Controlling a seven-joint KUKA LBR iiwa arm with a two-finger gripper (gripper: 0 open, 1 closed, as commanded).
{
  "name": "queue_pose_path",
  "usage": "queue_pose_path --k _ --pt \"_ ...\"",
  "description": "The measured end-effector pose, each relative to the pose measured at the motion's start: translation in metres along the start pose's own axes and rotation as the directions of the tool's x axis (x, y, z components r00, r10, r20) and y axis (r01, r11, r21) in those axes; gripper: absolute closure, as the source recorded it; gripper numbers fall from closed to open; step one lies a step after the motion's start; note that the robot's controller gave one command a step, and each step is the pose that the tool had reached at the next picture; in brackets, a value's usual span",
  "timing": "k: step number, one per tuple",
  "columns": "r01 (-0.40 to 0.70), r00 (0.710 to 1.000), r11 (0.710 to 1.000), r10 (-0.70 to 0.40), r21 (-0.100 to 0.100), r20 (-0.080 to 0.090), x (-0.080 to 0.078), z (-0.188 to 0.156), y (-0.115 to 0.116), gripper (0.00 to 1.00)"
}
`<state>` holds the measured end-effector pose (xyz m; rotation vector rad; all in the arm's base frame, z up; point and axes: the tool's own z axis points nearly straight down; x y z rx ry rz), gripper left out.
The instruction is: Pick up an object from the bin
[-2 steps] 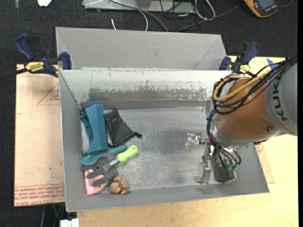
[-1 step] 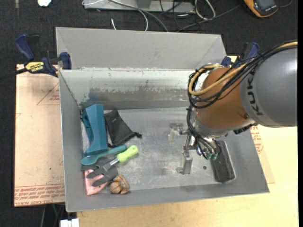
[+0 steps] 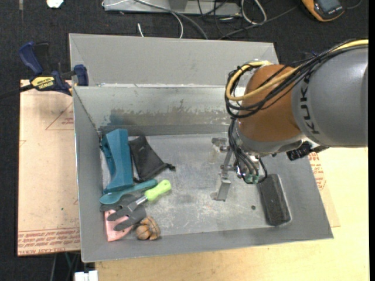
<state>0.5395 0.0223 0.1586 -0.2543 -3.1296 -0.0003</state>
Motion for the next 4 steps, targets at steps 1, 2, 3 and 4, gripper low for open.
queue_pose_path --k 1,2,3,4 --pt "0.121 0.993 0.993 -0.121 -0.003 0.002 0.027 0.044 0.036 0.00" --pt "0.200 0.980 0.980 -0.200 -0.004 -0.004 0.049 0.094 0.065 0.00" --pt "0.205 0.979 0.979 -0.205 -0.005 0.001 -0.015 0.081 0.088 0.00" --pt "0.096 0.995 0.995 -0.096 -0.003 -0.011 0.015 0.050 0.132 0.00"
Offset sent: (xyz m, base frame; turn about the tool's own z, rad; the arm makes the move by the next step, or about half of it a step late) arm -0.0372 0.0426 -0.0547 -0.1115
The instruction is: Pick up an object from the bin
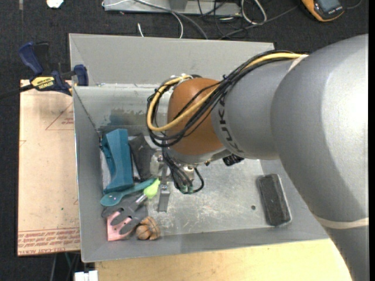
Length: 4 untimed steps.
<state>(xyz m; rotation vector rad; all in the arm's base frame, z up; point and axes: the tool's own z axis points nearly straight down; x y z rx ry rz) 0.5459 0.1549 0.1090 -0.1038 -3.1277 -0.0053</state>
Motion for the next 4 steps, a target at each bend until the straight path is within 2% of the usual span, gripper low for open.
queue_pose_path --k 1,2,3,4 --pt "0.058 0.998 0.998 -0.058 -0.001 0.010 -0.008 0.023 0.015 0.00" --pt "0.057 0.998 0.998 -0.057 -0.003 0.013 -0.002 0.029 0.006 0.00" --pt "0.066 0.998 0.998 -0.066 -0.003 0.013 0.000 0.035 0.021 0.00" --pt "-0.361 0.932 0.932 0.361 -0.004 0.021 0.032 0.035 0.046 1.00"
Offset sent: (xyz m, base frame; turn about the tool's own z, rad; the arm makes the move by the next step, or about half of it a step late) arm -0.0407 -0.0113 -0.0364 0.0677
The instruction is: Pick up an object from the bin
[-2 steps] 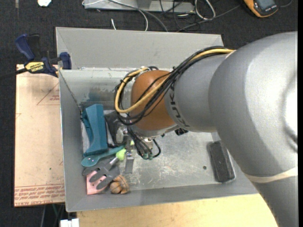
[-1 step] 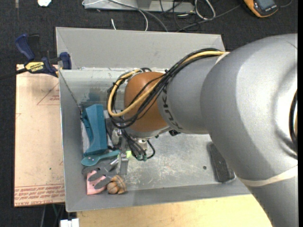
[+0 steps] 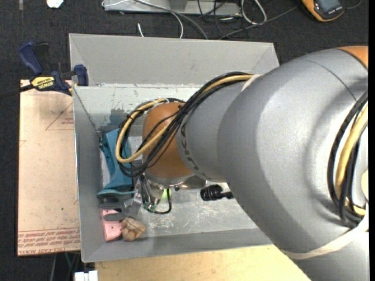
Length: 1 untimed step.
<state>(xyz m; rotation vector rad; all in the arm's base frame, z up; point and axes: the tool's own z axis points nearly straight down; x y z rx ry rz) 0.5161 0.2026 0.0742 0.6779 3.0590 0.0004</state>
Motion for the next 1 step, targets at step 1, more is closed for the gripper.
queue_pose_path --k 1 --pt "0.000 1.000 1.000 0.000 0.000 0.000 0.0000 0.0000 0.0000 1.00"
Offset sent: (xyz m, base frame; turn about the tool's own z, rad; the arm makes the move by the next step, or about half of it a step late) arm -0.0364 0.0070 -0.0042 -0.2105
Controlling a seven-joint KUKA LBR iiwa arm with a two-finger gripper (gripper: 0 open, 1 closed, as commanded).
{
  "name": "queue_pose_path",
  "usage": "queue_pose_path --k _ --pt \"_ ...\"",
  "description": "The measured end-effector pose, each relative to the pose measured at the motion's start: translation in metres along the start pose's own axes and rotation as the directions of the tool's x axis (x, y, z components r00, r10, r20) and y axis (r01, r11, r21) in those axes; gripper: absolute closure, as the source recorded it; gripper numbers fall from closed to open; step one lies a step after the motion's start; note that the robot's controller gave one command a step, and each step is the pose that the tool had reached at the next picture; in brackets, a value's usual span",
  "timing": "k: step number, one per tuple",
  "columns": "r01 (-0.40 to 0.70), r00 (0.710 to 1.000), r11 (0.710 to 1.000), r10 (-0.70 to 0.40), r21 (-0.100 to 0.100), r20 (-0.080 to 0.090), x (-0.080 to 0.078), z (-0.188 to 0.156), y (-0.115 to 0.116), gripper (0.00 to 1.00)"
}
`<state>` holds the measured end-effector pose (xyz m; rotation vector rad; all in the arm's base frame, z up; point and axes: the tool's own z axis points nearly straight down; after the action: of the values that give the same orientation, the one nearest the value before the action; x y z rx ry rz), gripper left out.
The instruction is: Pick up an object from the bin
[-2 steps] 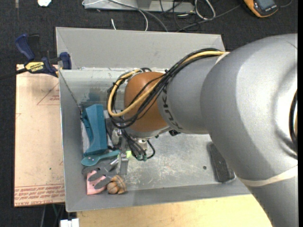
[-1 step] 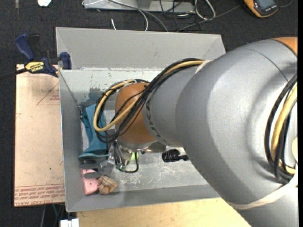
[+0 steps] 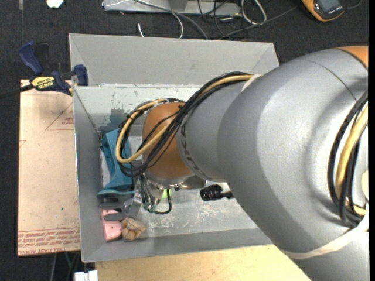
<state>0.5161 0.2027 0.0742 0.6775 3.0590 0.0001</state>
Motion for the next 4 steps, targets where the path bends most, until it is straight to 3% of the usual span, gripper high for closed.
queue_pose_path --k 1,2,3,4 --pt "0.149 0.988 0.989 -0.149 -0.015 0.039 0.014 -0.005 -0.005 1.00" --pt "0.047 0.999 0.999 -0.047 -0.002 0.008 0.014 -0.022 0.002 1.00" --pt "0.180 0.983 0.984 -0.180 -0.008 0.029 0.013 -0.050 -0.004 1.00" --pt "0.180 0.983 0.984 -0.180 -0.009 0.030 0.013 -0.050 -0.004 1.00"
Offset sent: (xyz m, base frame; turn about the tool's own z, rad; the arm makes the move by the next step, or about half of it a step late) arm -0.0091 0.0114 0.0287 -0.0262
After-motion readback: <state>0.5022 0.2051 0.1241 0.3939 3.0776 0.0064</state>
